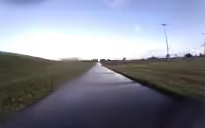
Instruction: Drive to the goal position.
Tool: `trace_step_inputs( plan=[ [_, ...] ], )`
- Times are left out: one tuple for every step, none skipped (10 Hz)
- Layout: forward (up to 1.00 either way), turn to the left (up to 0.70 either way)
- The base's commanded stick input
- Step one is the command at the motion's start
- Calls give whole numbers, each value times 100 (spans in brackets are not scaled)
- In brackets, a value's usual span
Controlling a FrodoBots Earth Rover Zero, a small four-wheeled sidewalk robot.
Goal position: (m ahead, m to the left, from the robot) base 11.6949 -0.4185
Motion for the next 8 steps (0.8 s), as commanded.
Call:
trace_step_inputs(
  plan=[
    [45,0],
    [45,0],
    [45,0],
    [45,0],
    [45,0],
    [45,0],
    [45,0],
    [45,0]
  ],
)
